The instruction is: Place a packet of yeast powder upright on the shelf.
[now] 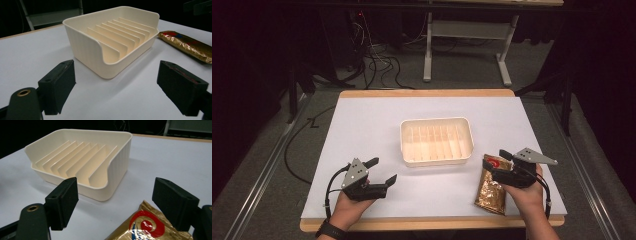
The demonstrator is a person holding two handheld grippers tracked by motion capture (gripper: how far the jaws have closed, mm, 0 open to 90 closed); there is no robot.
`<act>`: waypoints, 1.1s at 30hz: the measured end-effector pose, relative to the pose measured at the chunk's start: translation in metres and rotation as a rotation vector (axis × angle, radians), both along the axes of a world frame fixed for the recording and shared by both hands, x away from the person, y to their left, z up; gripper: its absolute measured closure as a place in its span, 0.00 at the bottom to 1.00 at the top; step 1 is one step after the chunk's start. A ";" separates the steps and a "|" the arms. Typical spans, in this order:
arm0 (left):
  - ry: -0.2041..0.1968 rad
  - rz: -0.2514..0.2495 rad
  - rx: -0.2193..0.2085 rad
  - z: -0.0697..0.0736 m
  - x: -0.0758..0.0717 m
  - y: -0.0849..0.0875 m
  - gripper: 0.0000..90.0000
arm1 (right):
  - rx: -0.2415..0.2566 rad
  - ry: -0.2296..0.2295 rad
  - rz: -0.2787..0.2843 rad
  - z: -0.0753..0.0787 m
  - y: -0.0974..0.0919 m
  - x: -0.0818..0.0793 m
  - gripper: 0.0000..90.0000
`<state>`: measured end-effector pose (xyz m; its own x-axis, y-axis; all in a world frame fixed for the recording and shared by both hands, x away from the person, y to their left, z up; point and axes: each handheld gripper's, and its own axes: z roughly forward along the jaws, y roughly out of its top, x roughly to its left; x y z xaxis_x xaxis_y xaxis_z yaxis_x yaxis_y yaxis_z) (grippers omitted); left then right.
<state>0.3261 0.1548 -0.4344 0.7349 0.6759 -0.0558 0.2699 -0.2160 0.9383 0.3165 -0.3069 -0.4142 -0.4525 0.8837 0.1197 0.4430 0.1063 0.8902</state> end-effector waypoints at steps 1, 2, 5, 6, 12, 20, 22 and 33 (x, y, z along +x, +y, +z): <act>0.000 0.001 0.000 0.000 0.001 0.000 0.17 | 0.002 0.002 -0.005 -0.001 -0.001 0.000 0.24; 0.000 0.003 -0.003 0.000 0.002 0.000 0.17 | 0.001 0.006 -0.010 -0.001 -0.003 0.000 0.24; -0.005 0.000 0.006 0.001 0.002 -0.001 0.17 | 0.000 0.011 -0.018 -0.003 -0.006 0.000 0.23; -0.007 -0.001 0.007 0.001 0.002 -0.001 0.17 | 0.000 0.011 -0.022 -0.003 -0.006 0.000 0.23; -0.006 0.005 0.007 0.001 0.001 -0.001 0.17 | -0.002 0.005 -0.017 -0.003 -0.006 0.000 0.21; -0.006 0.002 0.009 0.001 0.001 -0.001 0.17 | 0.004 0.012 -0.008 -0.003 -0.006 0.000 0.17; -0.006 0.000 0.009 0.001 0.001 -0.002 0.17 | 0.005 0.012 -0.005 -0.003 -0.006 0.000 0.17; -0.003 0.001 0.012 0.001 0.001 0.000 0.17 | 0.006 0.016 0.007 -0.003 -0.007 -0.001 0.06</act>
<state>0.3273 0.1544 -0.4336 0.7344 0.6772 -0.0460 0.2675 -0.2265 0.9366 0.3156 -0.3140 -0.4170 -0.4569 0.8796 0.1325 0.4564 0.1040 0.8837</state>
